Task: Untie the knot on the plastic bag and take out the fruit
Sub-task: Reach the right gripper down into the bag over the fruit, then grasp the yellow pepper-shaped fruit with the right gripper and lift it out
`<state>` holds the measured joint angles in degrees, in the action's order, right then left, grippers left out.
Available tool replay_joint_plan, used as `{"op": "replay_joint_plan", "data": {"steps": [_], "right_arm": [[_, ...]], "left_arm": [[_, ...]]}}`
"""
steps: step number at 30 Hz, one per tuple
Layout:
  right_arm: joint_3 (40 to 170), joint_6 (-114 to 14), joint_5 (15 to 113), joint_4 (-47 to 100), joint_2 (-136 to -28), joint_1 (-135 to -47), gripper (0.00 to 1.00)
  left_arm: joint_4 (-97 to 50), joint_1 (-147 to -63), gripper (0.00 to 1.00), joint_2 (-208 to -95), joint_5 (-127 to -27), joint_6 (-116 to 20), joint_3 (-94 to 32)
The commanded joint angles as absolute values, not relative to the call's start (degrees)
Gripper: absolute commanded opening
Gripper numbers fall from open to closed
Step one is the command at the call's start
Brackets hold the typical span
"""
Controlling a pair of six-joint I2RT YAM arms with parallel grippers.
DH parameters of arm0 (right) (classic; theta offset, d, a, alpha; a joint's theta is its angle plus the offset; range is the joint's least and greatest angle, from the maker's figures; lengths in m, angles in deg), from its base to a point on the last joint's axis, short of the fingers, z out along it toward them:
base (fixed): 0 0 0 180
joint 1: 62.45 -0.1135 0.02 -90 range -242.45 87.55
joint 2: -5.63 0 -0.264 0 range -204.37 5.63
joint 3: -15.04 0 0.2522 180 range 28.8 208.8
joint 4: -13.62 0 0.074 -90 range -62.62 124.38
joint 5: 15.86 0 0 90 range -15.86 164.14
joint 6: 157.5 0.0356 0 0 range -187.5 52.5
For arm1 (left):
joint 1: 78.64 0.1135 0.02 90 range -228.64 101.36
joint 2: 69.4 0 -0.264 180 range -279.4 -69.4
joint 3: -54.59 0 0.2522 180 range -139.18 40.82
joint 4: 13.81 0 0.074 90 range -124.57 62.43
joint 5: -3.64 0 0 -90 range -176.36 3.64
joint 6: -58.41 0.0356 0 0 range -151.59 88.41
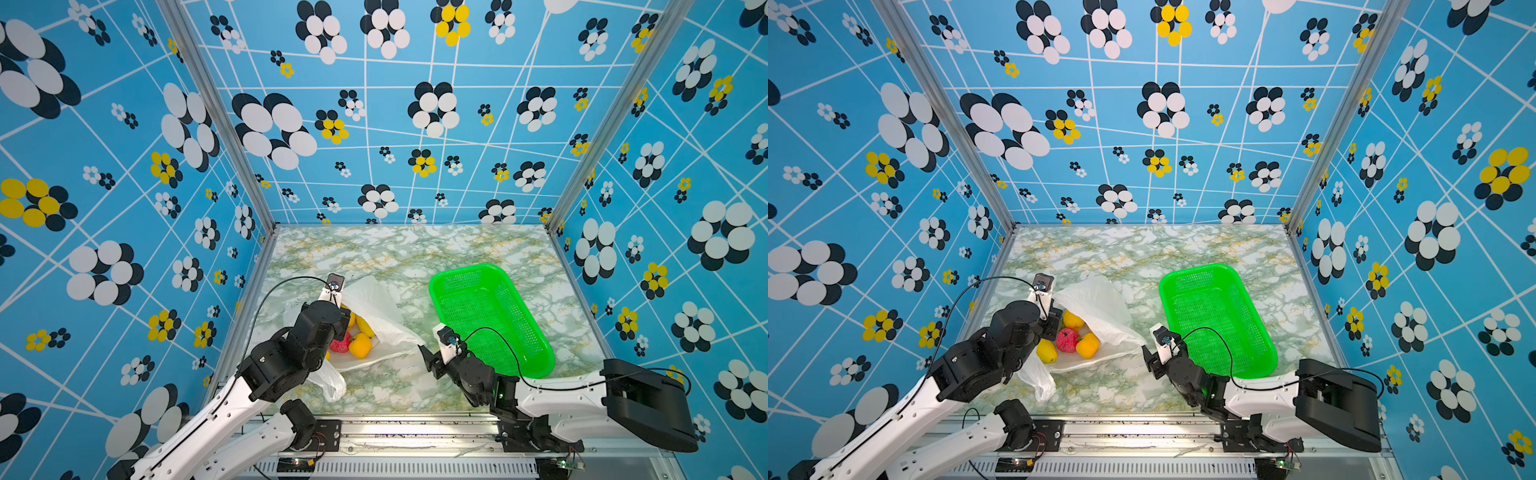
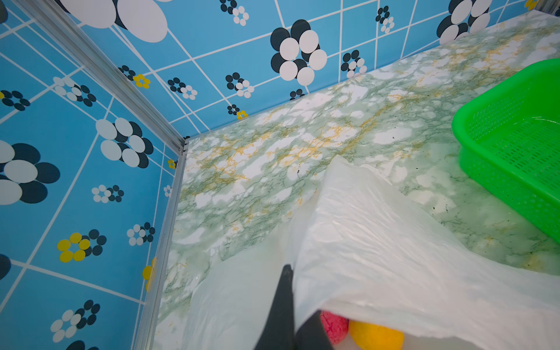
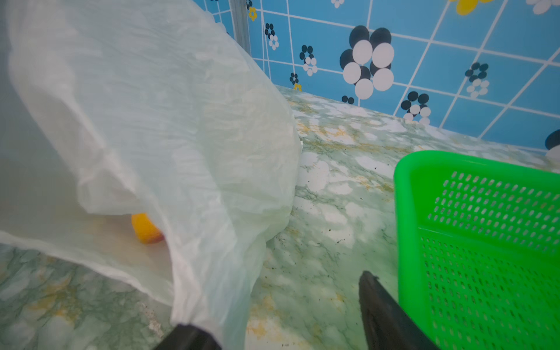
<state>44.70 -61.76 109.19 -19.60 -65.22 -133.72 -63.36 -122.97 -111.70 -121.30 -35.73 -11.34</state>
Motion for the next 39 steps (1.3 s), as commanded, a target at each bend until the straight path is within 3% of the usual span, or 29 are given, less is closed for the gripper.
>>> {"op": "replay_joint_plan", "data": {"steps": [1,4,5,8,12,21,26,31,34,39], "right_arm": [[47.16,-68.49,108.23,-15.52,-59.68,-139.21,0.77],[50.1,-74.62,110.97,-11.46,-55.38,-145.1,0.82],[51.75,-74.77,110.26,-8.91,-54.55,-145.78,0.77],[58.68,-71.71,107.95,-2.15,-56.4,-146.76,0.47],[67.51,-64.54,101.99,-0.07,-68.16,-147.05,0.31],[87.79,-54.88,102.29,8.65,-96.77,-144.01,0.22],[87.71,-52.63,104.66,8.57,-101.95,-143.35,0.32],[80.82,-54.0,107.41,-0.38,-104.29,-146.9,0.79],[79.15,-52.7,109.53,-2.05,-104.57,-146.43,0.9],[79.76,-50.01,106.87,-2.37,-103.61,-141.53,0.99]], "left_arm": [[-63.0,-123.29,0.0,-111.33,-121.88,-36.91,-10.86],[-62.8,-123.36,0.0,-111.28,-122.0,-36.86,-10.49],[-62.89,-123.3,0.0,-111.23,-121.98,-36.92,-10.44],[-62.91,-123.29,0.0,-111.0,-121.89,-37.03,-10.41],[-62.4,-123.33,0.0,-110.16,-121.01,-36.96,-10.07],[-62.15,-123.47,0.0,-108.95,-120.19,-37.73,-9.36],[-61.16,-123.49,0.0,-108.03,-119.55,-38.09,-8.82],[-60.19,-123.59,0.0,-106.68,-118.08,-37.93,-8.15],[-58.85,-123.61,0.0,-106.23,-117.52,-37.76,-7.11],[-58.35,-123.61,0.0,-106.88,-117.85,-38.04,-6.2]]}}
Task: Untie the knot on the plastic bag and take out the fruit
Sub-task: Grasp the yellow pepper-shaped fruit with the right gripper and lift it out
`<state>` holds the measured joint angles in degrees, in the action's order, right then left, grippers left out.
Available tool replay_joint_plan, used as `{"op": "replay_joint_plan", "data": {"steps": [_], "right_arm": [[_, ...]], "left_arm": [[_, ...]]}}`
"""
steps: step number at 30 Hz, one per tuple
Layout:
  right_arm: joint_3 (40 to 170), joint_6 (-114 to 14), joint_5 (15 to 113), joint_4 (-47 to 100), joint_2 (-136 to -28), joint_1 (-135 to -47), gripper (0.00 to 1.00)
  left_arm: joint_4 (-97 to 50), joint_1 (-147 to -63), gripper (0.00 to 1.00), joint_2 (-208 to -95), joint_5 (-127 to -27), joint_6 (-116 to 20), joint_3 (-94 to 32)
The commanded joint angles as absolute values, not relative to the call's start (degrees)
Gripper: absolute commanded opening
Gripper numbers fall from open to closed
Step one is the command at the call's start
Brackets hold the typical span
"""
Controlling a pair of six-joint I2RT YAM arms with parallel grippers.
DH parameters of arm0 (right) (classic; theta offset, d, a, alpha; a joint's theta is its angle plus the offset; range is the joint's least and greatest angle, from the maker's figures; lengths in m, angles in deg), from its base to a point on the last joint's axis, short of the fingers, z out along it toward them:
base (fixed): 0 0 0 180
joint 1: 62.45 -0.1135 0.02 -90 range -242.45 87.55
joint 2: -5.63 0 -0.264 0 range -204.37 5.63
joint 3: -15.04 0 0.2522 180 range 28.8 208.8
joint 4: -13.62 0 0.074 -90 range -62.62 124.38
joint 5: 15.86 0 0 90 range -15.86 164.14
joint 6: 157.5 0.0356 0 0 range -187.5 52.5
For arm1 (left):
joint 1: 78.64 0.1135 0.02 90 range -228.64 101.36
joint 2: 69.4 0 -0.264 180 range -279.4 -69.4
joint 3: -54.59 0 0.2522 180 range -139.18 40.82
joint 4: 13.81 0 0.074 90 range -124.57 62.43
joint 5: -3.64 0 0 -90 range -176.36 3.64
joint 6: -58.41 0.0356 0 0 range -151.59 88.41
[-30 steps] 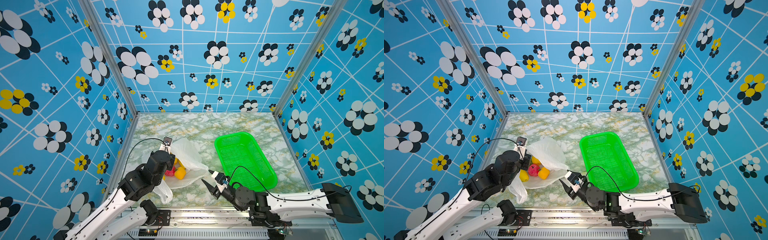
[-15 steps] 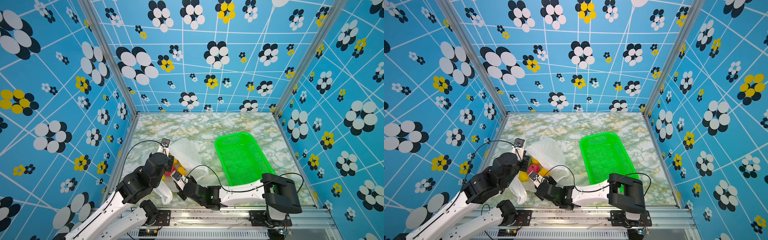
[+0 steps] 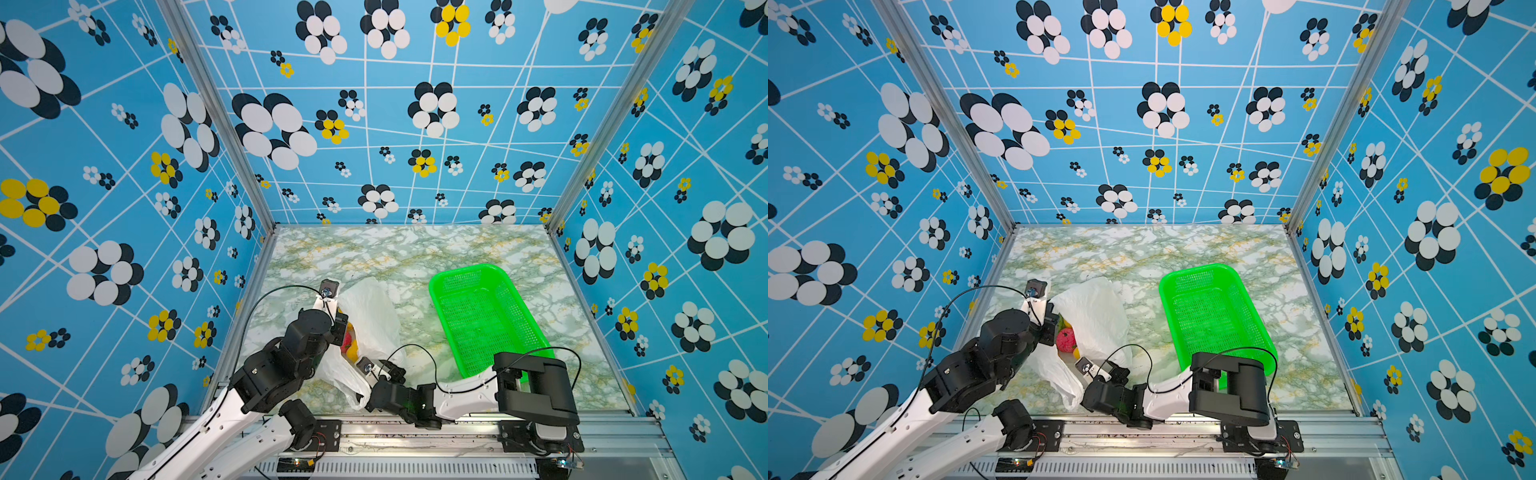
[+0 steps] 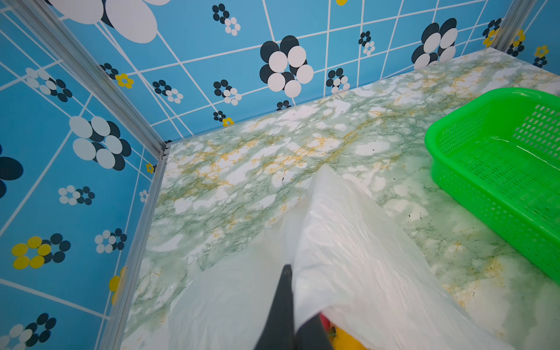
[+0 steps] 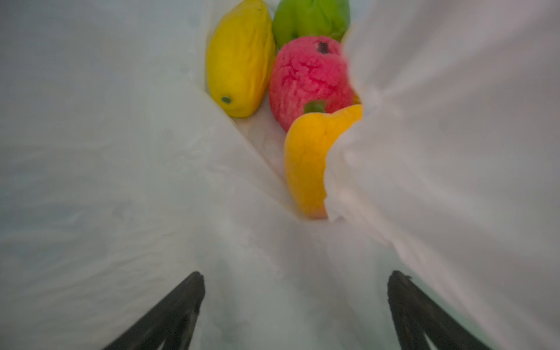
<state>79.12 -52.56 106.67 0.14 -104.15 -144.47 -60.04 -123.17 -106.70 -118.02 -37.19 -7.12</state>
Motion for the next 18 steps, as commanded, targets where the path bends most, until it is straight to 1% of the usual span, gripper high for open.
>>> {"op": "replay_joint_plan", "data": {"steps": [1,6,12,18], "right_arm": [[80.56,-49.87,105.5,-2.24,-103.93,-140.5,0.99],[85.23,-53.06,103.5,-1.38,-106.44,-139.76,0.99],[90.71,-52.76,101.84,2.42,-109.31,-138.4,0.99],[96.48,-51.03,104.33,8.3,-114.5,-135.57,0.99]], "left_arm": [[-58.42,-123.58,0.0,-107.14,-118.3,-38.26,-6.12],[-57.8,-123.65,0.0,-107.97,-120.33,-40.96,-5.99],[-58.24,-123.67,0.0,-110.78,-121.44,-45.08,-6.86],[-54.72,-123.66,0.0,-110.53,-120.56,-47.27,-3.86]]}}
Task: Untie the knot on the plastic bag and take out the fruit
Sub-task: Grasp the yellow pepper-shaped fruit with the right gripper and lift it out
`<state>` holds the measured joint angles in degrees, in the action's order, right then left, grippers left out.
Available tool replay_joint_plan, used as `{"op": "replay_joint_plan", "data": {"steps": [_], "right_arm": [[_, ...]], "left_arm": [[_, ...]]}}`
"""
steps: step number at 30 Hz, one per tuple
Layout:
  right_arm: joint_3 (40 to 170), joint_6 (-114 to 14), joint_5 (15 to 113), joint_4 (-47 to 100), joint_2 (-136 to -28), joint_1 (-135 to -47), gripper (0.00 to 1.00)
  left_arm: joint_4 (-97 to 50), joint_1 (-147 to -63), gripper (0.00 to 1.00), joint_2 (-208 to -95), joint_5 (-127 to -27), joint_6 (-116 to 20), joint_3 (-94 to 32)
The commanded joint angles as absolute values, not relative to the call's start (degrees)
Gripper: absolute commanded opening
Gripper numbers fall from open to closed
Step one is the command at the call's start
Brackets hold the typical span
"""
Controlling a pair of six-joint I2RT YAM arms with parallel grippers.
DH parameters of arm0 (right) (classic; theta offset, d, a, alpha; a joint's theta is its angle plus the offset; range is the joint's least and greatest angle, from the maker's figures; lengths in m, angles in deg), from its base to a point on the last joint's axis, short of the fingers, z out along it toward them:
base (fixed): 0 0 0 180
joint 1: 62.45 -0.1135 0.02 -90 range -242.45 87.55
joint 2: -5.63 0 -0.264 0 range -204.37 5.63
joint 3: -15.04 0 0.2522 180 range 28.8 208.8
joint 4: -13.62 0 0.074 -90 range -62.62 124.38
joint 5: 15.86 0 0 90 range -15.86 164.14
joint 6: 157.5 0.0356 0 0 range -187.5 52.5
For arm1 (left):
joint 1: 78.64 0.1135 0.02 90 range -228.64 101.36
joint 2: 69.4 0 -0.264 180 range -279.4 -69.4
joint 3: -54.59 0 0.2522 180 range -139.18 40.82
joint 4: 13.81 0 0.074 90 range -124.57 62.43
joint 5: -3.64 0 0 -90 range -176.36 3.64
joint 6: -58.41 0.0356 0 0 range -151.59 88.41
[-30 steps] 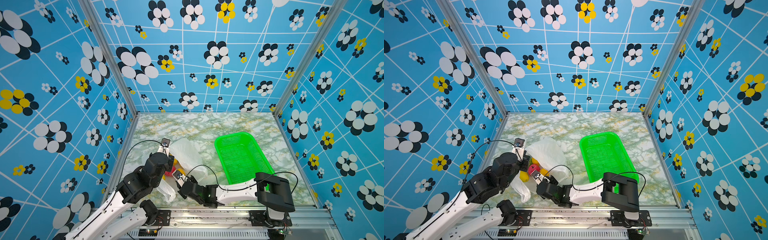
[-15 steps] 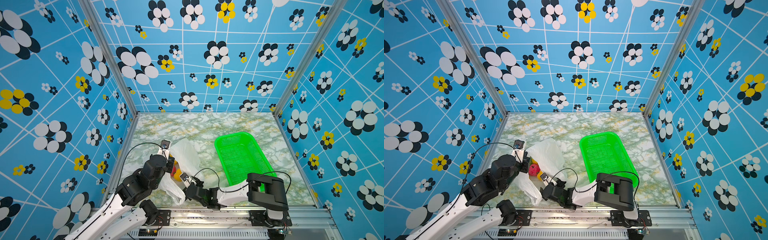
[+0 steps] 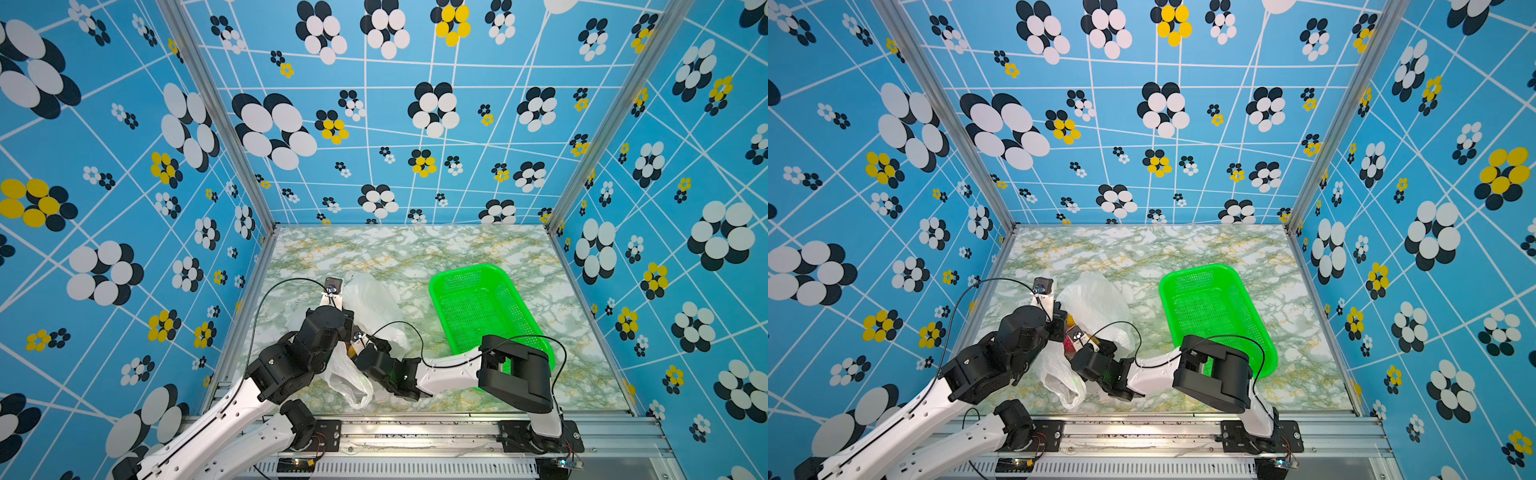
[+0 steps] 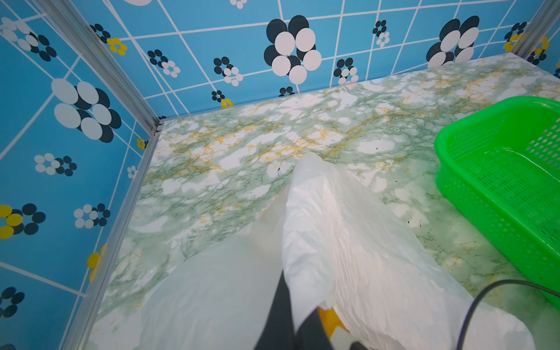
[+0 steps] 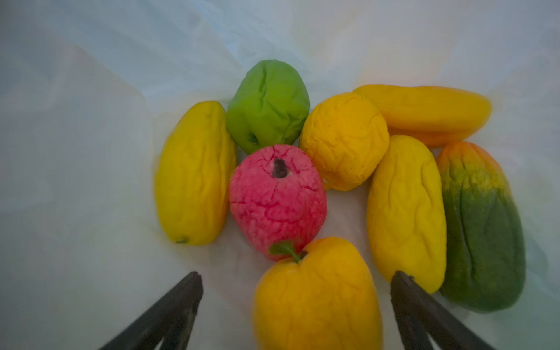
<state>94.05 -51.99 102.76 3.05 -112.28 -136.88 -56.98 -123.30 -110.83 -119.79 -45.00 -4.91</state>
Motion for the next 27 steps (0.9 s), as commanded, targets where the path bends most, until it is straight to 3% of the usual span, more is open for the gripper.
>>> {"op": "replay_joint_plan", "data": {"steps": [1,6,11,15,23,27], "right_arm": [[97.18,-51.08,105.07,9.3,-115.02,-135.49,0.99],[98.76,-53.17,104.04,9.9,-116.54,-135.32,0.96],[97.43,-54.89,100.53,8.3,-114.09,-135.34,0.7],[93.99,-56.48,97.63,5.85,-109.96,-135.48,0.55],[84.75,-57.89,93.08,0.25,-98.17,-136.24,0.48],[81.36,-58.86,91.15,-1.13,-94.03,-136.95,0.44]], "left_arm": [[-55.2,-123.68,0.0,-110.62,-120.82,-47.44,-4.21],[-54.89,-124.28,0.0,-110.71,-121.79,-47.41,-4.11],[-56.03,-125.87,0.0,-110.59,-126.44,-50.07,-4.47],[-57.09,-126.79,0.0,-109.73,-128.89,-52.31,-4.45],[-61.76,-126.81,0.0,-108.91,-135.71,-59.02,-7.6],[-60.69,-126.61,0.0,-108.2,-133.5,-57.24,-8.16]]}}
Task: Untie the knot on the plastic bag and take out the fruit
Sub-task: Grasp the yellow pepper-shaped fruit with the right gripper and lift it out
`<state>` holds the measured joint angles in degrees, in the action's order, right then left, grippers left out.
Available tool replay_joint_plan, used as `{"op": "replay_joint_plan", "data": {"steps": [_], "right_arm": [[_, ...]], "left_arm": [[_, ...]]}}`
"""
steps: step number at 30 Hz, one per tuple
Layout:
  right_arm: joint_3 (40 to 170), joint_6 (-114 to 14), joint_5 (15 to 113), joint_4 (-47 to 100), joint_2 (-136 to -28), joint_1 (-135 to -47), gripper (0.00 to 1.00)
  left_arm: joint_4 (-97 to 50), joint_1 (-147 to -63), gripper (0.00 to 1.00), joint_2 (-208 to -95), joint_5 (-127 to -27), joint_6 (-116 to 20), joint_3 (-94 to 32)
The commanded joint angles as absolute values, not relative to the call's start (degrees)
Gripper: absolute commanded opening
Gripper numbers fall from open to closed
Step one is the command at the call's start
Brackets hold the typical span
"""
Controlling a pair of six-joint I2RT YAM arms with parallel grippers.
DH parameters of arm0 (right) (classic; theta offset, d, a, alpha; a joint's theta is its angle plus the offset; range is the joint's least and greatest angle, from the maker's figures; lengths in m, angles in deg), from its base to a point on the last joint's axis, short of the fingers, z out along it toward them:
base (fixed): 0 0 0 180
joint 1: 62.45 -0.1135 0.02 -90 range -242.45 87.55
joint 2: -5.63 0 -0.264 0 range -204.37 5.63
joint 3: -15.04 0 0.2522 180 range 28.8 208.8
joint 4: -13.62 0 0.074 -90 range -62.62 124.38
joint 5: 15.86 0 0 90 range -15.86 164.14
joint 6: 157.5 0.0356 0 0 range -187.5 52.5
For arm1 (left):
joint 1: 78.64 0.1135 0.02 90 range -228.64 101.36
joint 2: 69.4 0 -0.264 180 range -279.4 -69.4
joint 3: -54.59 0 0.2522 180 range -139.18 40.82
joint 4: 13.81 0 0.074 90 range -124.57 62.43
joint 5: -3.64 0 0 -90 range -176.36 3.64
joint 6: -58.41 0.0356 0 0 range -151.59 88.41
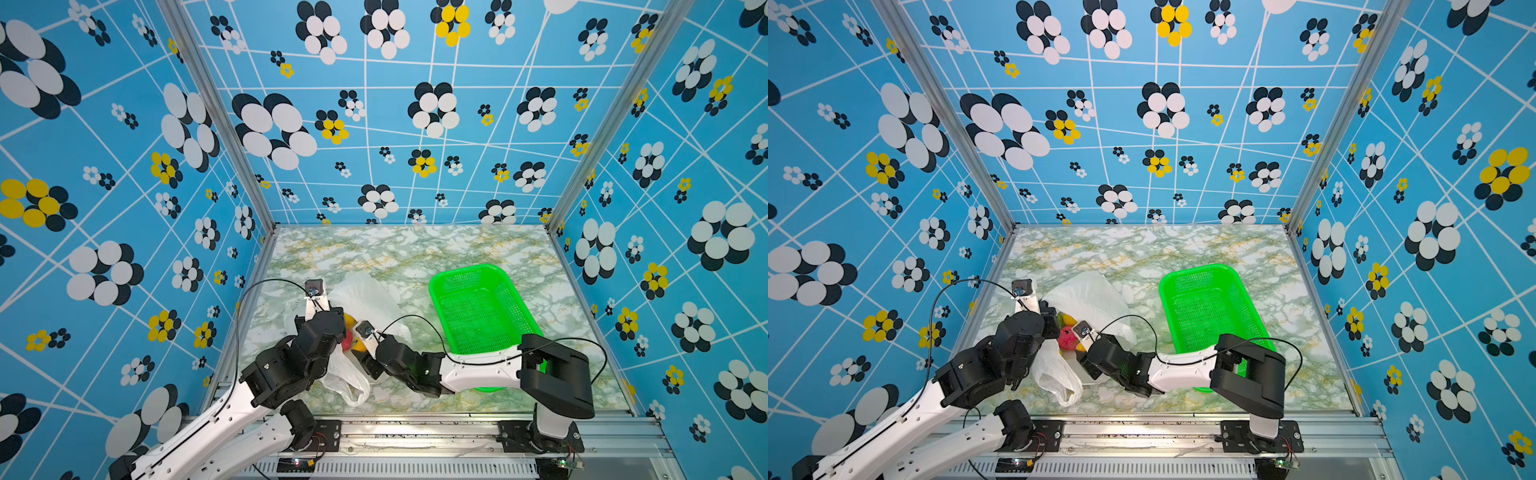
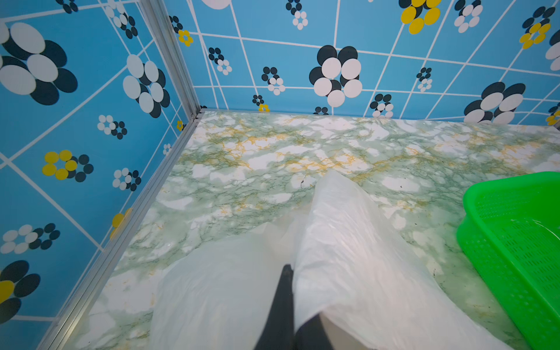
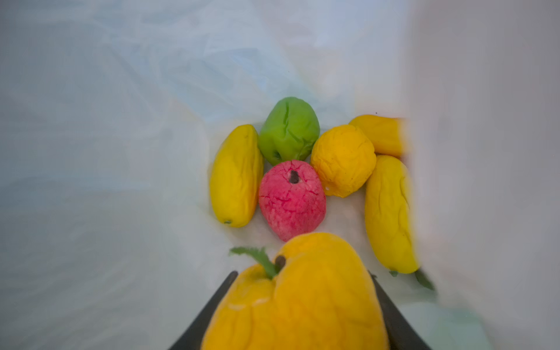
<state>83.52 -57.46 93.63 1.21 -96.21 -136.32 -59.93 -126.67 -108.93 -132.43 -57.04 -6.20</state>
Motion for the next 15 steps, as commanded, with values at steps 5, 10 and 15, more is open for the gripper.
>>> {"op": "replay_joint_plan", "data": {"steps": [5,10,15], "right_arm": [[76.23,-59.02,89.98,-2.79,-85.53,-138.01,0.41],[71.12,-61.66,90.31,-2.53,-76.83,-139.2,0.36],[63.75,-62.55,93.07,-5.0,-65.72,-139.36,0.32]], "left_arm": [[-59.29,-125.82,0.0,-106.33,-126.85,-48.82,-7.22],[-60.89,-124.66,0.0,-104.2,-127.43,-48.65,-5.59],[-61.89,-123.73,0.0,-103.06,-125.5,-49.23,-5.06]]}}
